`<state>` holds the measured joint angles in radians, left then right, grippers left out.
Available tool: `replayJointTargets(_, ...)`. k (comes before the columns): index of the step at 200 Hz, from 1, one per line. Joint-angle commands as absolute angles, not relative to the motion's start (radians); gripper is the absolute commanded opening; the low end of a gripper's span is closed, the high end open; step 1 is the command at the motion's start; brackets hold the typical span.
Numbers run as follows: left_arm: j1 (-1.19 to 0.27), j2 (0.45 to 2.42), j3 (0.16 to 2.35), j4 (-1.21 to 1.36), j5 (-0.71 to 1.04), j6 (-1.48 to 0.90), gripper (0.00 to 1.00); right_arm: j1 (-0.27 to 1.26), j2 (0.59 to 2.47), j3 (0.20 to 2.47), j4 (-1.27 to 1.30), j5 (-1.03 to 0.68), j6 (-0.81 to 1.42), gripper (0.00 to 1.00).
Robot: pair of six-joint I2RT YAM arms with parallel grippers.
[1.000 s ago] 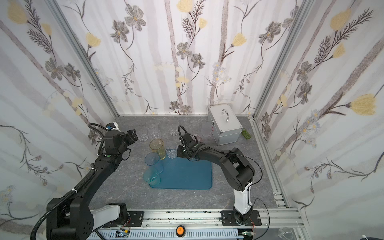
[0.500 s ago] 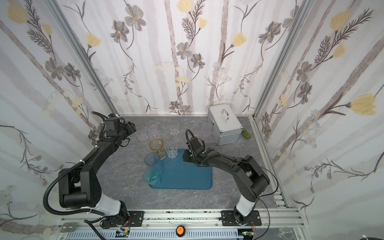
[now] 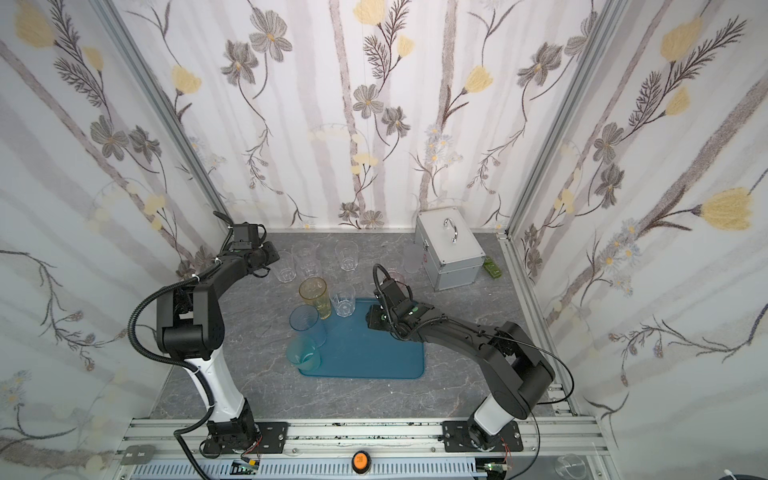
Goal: Place the glasses into the tray
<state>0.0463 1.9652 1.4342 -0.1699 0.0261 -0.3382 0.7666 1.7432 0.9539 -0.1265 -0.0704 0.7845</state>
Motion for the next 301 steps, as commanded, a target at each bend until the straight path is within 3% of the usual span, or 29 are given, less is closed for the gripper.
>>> replayJointTargets(1,0.042,1.99,1.442,-0.195,-0.003,-0.312,0.38,0.767,1.741,0.963,-0.11,-0.046,0.793,0.43)
replayJointTargets(70,0.043,2.004,1.404,-0.195,-0.029,-0.282,0.16,0.773,1.733,0.971,-0.111,-0.035,0.793,0.43)
replayJointTargets(112,0.043,1.912,1.342,-0.198,-0.011,-0.309,0.0,0.787,1.672,0.923,-0.099,-0.01,0.81,0.43)
replayJointTargets(192,0.034,1.554,1.141,-0.215,-0.04,-0.328,0.0,0.787,1.674,0.887,-0.057,-0.029,0.808,0.43)
replayJointTargets(221,-0.004,1.431,1.184,-0.287,-0.085,-0.312,0.0,0.787,1.685,0.883,-0.04,-0.037,0.814,0.43)
replayJointTargets(257,-0.126,1.376,1.34,-0.368,-0.135,-0.301,0.0,0.787,1.704,0.882,-0.019,-0.053,0.824,0.43)
replayJointTargets(301,-0.38,1.406,1.45,-0.413,-0.197,-0.31,0.0,0.785,1.686,0.877,-0.027,-0.048,0.828,0.43)
